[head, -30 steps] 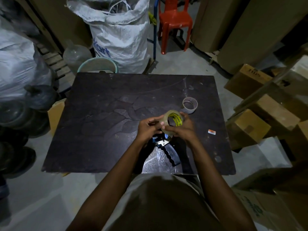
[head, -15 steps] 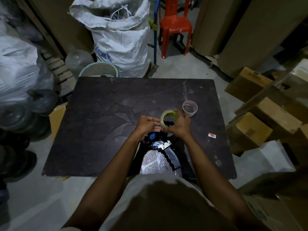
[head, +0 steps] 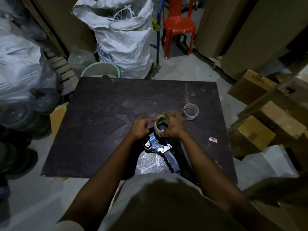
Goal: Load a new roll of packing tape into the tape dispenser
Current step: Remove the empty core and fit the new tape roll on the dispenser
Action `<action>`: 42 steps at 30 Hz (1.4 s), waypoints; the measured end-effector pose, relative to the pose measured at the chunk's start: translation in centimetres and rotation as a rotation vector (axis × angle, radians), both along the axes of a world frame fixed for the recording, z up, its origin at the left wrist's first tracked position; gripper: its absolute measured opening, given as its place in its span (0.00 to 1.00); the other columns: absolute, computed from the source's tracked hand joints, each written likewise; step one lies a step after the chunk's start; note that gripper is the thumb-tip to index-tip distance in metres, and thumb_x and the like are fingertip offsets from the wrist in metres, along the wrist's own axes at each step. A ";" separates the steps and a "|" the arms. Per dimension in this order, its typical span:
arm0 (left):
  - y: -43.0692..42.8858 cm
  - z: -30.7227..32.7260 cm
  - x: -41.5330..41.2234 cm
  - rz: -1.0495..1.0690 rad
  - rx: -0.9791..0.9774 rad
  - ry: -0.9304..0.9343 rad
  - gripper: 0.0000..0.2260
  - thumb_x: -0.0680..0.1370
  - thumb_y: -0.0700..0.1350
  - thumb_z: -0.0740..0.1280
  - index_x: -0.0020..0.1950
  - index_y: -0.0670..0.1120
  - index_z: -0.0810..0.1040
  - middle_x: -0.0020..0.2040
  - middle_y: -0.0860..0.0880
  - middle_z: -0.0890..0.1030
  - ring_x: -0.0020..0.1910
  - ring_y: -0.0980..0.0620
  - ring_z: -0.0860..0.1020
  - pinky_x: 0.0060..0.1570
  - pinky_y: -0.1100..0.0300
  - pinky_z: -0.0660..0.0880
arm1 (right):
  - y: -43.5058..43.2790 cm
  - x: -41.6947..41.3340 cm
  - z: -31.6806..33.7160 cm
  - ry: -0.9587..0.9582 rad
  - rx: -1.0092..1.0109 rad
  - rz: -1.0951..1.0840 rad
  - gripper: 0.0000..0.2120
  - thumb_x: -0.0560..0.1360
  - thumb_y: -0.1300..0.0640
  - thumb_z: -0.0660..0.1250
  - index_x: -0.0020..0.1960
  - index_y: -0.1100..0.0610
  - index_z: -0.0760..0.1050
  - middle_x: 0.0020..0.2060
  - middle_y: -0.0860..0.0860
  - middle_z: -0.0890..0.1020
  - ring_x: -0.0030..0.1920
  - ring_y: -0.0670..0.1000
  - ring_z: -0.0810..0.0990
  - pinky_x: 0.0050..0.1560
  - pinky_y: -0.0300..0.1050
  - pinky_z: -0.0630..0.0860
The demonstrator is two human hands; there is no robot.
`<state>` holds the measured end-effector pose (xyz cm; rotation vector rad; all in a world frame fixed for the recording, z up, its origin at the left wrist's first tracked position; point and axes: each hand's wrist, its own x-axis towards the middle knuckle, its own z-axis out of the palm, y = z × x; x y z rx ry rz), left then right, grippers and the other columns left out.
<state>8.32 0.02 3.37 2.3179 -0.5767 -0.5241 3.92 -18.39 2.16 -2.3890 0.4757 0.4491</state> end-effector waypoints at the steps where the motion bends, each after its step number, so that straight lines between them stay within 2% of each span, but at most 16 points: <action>1: 0.1 -0.1 0.1 -0.001 -0.002 -0.003 0.26 0.71 0.33 0.70 0.68 0.49 0.80 0.60 0.41 0.83 0.56 0.44 0.82 0.60 0.55 0.77 | 0.1 0.0 -0.1 0.008 0.002 0.010 0.57 0.58 0.52 0.89 0.81 0.50 0.63 0.75 0.60 0.63 0.76 0.65 0.64 0.76 0.56 0.69; 3: 0.5 -0.5 0.3 -0.020 0.009 -0.022 0.25 0.71 0.34 0.70 0.67 0.48 0.81 0.61 0.44 0.84 0.58 0.48 0.82 0.60 0.61 0.75 | 0.2 -0.2 -0.4 0.014 0.006 0.023 0.57 0.59 0.51 0.88 0.81 0.50 0.63 0.74 0.60 0.64 0.75 0.65 0.65 0.75 0.57 0.70; 6: 0.6 -0.4 0.3 -0.043 -0.005 -0.036 0.25 0.71 0.35 0.69 0.67 0.49 0.81 0.61 0.45 0.84 0.56 0.50 0.83 0.58 0.61 0.76 | 0.1 -0.5 -0.5 -0.007 0.005 0.034 0.57 0.59 0.49 0.88 0.81 0.50 0.63 0.72 0.59 0.65 0.75 0.65 0.65 0.74 0.55 0.70; 8: 0.6 -0.7 0.2 -0.053 -0.008 -0.024 0.25 0.71 0.33 0.66 0.67 0.48 0.81 0.61 0.45 0.83 0.42 0.62 0.82 0.47 0.66 0.78 | 0.0 -0.8 -0.5 -0.012 0.013 0.047 0.58 0.58 0.49 0.88 0.81 0.49 0.63 0.71 0.59 0.66 0.74 0.64 0.66 0.74 0.54 0.70; 9: 0.7 -1.0 0.2 -0.058 -0.012 -0.017 0.25 0.72 0.32 0.65 0.67 0.48 0.81 0.61 0.46 0.83 0.34 0.67 0.79 0.39 0.71 0.76 | 0.0 -1.1 -0.5 -0.018 0.016 0.051 0.58 0.58 0.50 0.88 0.81 0.49 0.63 0.70 0.59 0.66 0.73 0.64 0.67 0.73 0.53 0.71; 10: 0.8 -1.4 0.3 -0.060 -0.009 -0.012 0.26 0.71 0.31 0.65 0.67 0.48 0.81 0.61 0.45 0.84 0.32 0.67 0.78 0.37 0.72 0.75 | 0.0 -1.3 -0.6 -0.028 0.017 0.047 0.58 0.58 0.50 0.89 0.81 0.49 0.63 0.69 0.59 0.66 0.73 0.63 0.67 0.72 0.53 0.71; 12: 0.9 -2.0 0.3 -0.046 -0.014 -0.017 0.27 0.70 0.32 0.65 0.66 0.51 0.82 0.61 0.45 0.84 0.41 0.56 0.84 0.45 0.61 0.81 | 0.2 -1.7 -0.7 -0.050 0.017 0.032 0.57 0.58 0.50 0.89 0.81 0.49 0.64 0.69 0.58 0.66 0.73 0.62 0.66 0.71 0.54 0.72; 14: 1.0 -2.1 0.3 -0.026 -0.034 -0.003 0.27 0.70 0.31 0.64 0.66 0.51 0.82 0.61 0.46 0.84 0.50 0.46 0.85 0.53 0.52 0.82 | 0.3 -1.8 -0.8 -0.054 0.027 0.029 0.57 0.58 0.50 0.88 0.81 0.49 0.64 0.69 0.58 0.66 0.73 0.62 0.66 0.71 0.55 0.72; 20: 0.3 -2.4 0.7 -0.006 0.004 0.064 0.19 0.79 0.40 0.68 0.68 0.54 0.79 0.64 0.49 0.82 0.56 0.46 0.84 0.59 0.51 0.80 | -0.3 -1.2 -1.2 0.000 0.048 0.051 0.59 0.59 0.50 0.88 0.83 0.48 0.62 0.70 0.58 0.68 0.74 0.62 0.66 0.73 0.50 0.67; 25: 0.1 -3.1 0.7 -0.029 0.036 0.073 0.18 0.79 0.45 0.68 0.69 0.52 0.78 0.65 0.49 0.81 0.63 0.51 0.80 0.64 0.56 0.75 | -0.9 -1.9 -1.6 -0.006 0.136 0.025 0.62 0.59 0.52 0.89 0.85 0.47 0.58 0.78 0.58 0.64 0.79 0.61 0.63 0.75 0.49 0.64; 28: 0.1 -4.1 1.3 -0.112 0.139 -0.061 0.27 0.77 0.56 0.66 0.77 0.54 0.70 0.76 0.50 0.72 0.75 0.45 0.67 0.73 0.42 0.65 | -0.9 -3.3 -2.3 -0.075 0.183 0.007 0.66 0.60 0.46 0.88 0.86 0.47 0.51 0.84 0.55 0.58 0.83 0.57 0.55 0.78 0.51 0.59; 31: 0.0 -4.4 0.7 -0.206 0.250 -0.182 0.32 0.81 0.59 0.59 0.83 0.54 0.54 0.82 0.53 0.56 0.80 0.47 0.53 0.77 0.41 0.53 | -1.1 -5.1 -3.1 -0.163 0.132 0.051 0.60 0.69 0.37 0.80 0.87 0.46 0.46 0.86 0.47 0.47 0.85 0.54 0.45 0.80 0.58 0.52; 34: -0.1 -4.6 -0.8 -0.258 0.286 -0.270 0.33 0.80 0.64 0.43 0.83 0.53 0.47 0.84 0.53 0.49 0.82 0.48 0.48 0.78 0.39 0.47 | -1.6 -6.4 -3.8 -0.249 0.011 0.151 0.49 0.77 0.29 0.66 0.86 0.45 0.43 0.83 0.39 0.40 0.85 0.50 0.40 0.78 0.61 0.47; 36: 0.1 -5.3 -1.3 -0.288 0.333 -0.292 0.34 0.79 0.65 0.38 0.83 0.52 0.44 0.84 0.53 0.46 0.82 0.48 0.45 0.78 0.39 0.43 | -1.9 -6.9 -4.5 -0.259 -0.031 0.191 0.45 0.79 0.28 0.59 0.86 0.44 0.42 0.83 0.37 0.39 0.85 0.49 0.39 0.78 0.67 0.47; 39: 0.1 -6.2 -1.8 -0.323 0.421 -0.326 0.30 0.84 0.62 0.42 0.83 0.51 0.42 0.84 0.52 0.43 0.82 0.46 0.42 0.78 0.36 0.41 | -2.3 -7.6 -5.6 -0.225 -0.061 0.217 0.41 0.80 0.26 0.51 0.86 0.42 0.43 0.83 0.36 0.40 0.85 0.49 0.39 0.79 0.70 0.45; 42: 0.2 -6.6 -1.6 -0.329 0.448 -0.337 0.30 0.85 0.60 0.46 0.83 0.51 0.42 0.84 0.52 0.45 0.82 0.45 0.43 0.76 0.39 0.36 | -2.2 -8.0 -6.4 -0.216 -0.068 0.212 0.38 0.81 0.26 0.46 0.86 0.40 0.42 0.84 0.37 0.41 0.85 0.50 0.41 0.78 0.66 0.44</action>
